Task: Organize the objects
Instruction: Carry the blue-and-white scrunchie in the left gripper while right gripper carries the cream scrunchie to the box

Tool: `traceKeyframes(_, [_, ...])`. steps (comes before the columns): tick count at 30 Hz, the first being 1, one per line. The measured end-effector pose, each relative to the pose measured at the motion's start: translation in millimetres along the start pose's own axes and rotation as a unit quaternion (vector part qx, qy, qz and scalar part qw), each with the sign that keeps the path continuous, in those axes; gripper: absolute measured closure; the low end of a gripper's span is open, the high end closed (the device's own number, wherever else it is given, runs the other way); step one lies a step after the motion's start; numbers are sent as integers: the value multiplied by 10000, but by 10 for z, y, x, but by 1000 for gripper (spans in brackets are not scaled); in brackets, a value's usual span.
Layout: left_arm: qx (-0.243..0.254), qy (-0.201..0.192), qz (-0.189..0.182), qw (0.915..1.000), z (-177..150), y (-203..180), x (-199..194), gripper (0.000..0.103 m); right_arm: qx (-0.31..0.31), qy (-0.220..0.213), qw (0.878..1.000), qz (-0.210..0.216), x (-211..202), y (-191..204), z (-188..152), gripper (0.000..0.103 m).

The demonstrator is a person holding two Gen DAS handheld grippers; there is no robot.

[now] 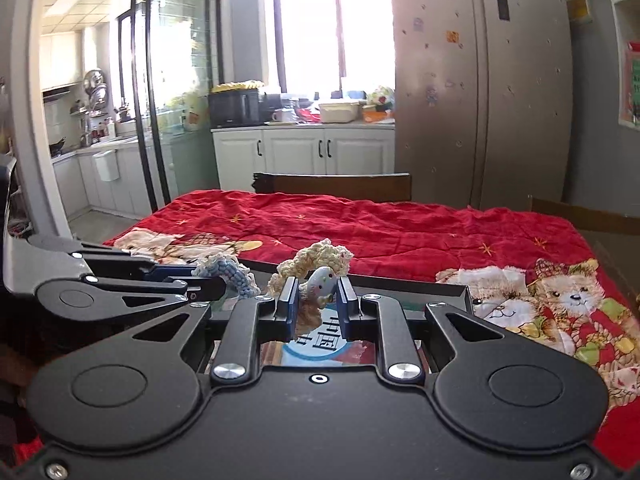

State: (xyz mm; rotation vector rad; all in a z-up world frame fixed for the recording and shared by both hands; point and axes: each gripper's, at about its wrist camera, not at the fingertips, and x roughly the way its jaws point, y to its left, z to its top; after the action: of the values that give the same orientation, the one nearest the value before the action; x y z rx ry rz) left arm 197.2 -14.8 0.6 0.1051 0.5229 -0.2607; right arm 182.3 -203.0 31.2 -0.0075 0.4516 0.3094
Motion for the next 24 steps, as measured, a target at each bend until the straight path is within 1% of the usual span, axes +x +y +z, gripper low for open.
traceKeyframes(6, [-296, 106, 2, 9995, 65, 71, 229, 86, 241, 159, 9996, -37, 354, -103, 10, 84])
traceKeyframes(10, [-389, 160, -17, 9991, 97, 81, 344, 86, 355, 274, 9990, -42, 584, -133, -21, 84])
traceKeyframes(15, [-408, 215, -5, 9989, 102, 50, 500, 86, 397, 343, 9985, -122, 775, -155, -80, 84])
traceKeyframes(24, [-343, 396, -17, 9986, 5, 26, 704, 86, 450, 577, 9971, -198, 1018, -227, -249, 84])
